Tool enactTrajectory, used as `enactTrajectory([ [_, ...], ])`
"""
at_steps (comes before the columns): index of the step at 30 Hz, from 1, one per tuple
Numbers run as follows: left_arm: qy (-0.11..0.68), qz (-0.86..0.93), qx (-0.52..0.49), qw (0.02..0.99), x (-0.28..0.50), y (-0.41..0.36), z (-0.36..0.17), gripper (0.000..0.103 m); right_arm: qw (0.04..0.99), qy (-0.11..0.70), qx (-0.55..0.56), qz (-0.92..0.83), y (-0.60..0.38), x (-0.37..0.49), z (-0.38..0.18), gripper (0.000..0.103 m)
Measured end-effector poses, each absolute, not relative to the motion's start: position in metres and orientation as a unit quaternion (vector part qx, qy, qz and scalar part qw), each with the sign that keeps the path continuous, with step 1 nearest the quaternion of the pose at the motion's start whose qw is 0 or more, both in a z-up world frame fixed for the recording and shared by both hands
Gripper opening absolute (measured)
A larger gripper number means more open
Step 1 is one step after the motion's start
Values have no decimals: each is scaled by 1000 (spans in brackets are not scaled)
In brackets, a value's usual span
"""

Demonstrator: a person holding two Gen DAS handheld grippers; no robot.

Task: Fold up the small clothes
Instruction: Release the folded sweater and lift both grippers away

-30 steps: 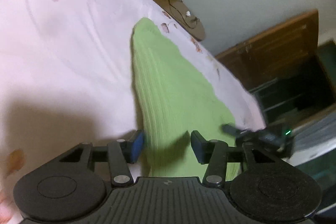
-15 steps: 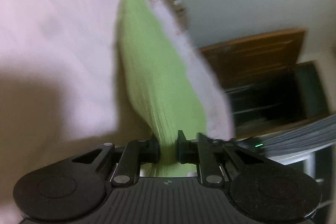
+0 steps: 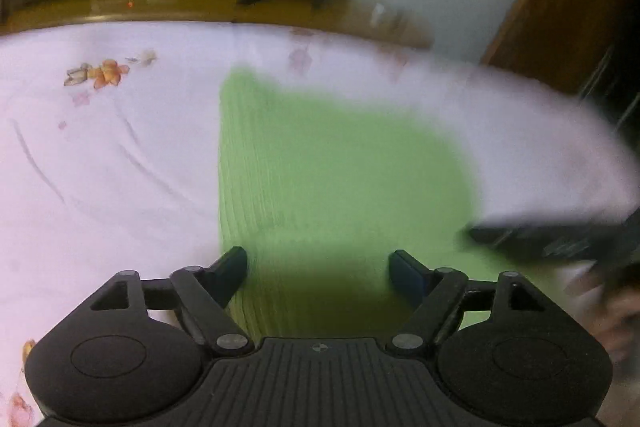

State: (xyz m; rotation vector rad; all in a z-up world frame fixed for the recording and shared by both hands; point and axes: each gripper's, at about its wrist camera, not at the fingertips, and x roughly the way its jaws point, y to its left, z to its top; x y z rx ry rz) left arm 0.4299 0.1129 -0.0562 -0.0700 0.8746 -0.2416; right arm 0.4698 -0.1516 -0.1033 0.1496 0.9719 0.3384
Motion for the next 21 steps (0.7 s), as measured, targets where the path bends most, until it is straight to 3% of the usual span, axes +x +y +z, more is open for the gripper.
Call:
enactTrajectory([
  [1,423,-103,-23,900,429,112,-58,98,868,469,49,156,-147,467,-112,38],
  [3,432,-82,-55,896,426,122,-47,98,872,469,40,136,-149,464,-109,49],
  [5,402,-74,-38,912,408,126,-28,98,875,464,55,126,-159,451,-94,53],
  [7,379,-74,-21,922,374,134,-12,102,896,423,43,127,-166,422,-70,79],
  [11,358,-59,-13,932,322,139,20,103,911,386,54,131,-182,369,-34,81],
  [16,332,-48,-23,942,251,139,45,103,917,372,65,128,-183,307,-2,92],
  [21,311,-46,-30,949,179,133,62,103,933,332,59,124,-179,256,14,92],
])
